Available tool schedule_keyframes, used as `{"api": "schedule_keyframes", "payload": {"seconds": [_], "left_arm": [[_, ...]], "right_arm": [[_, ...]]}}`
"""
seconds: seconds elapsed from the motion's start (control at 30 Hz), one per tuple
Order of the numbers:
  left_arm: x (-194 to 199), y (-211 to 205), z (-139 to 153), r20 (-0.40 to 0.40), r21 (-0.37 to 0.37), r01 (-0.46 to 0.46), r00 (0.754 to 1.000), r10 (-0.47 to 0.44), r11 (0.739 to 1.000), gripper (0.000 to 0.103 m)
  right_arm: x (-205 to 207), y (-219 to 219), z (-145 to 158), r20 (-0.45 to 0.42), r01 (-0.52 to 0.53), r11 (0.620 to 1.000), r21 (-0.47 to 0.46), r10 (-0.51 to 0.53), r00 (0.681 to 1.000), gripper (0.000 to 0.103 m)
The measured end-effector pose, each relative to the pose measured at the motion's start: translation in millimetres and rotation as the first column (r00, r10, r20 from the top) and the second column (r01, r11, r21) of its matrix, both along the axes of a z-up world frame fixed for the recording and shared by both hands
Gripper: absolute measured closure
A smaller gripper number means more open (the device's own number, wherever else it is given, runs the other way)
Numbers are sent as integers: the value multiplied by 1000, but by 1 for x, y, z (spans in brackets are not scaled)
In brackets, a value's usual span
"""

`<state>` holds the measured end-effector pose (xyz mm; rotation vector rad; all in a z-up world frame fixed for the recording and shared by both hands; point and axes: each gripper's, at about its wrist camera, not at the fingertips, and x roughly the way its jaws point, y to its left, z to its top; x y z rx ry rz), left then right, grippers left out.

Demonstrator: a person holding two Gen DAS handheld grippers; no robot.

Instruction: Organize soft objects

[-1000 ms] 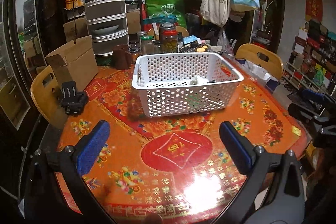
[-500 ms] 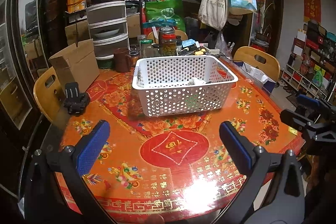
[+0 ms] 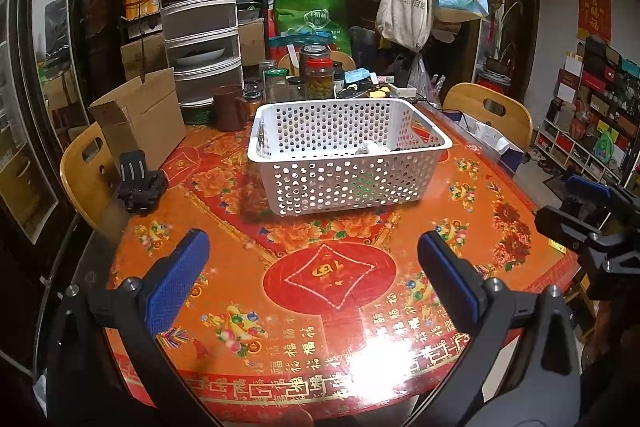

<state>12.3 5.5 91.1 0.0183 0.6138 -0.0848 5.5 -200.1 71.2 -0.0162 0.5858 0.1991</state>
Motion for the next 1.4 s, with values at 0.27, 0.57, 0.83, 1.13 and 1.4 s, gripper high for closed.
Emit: {"api": "schedule_keyframes", "payload": {"seconds": [0.27, 0.57, 0.83, 1.13, 1.4], "left_arm": [[0, -1, -1, -5, -1, 3, 1000, -3, 1000, 0], [1, -2, -2, -8, -1, 5, 1000, -5, 1000, 0], [1, -1, -2, -8, 0, 6, 1000, -6, 1000, 0], [1, -3, -2, -9, -2, 7, 1000, -7, 1000, 0], [1, -4, -4, -12, -2, 7, 1000, -7, 1000, 0]], "right_arm": [[0, -1, 0, -1, 1, 1000, 6, -1, 1000, 0], [0, -1, 0, 1, 2, 1000, 5, -2, 1000, 0], [-1, -1, 1, -1, 2, 1000, 9, -2, 1000, 0], [-2, 2, 1, -5, 3, 1000, 11, -3, 1000, 0], [-2, 3, 1, -9, 3, 1000, 13, -3, 1000, 0]]}}
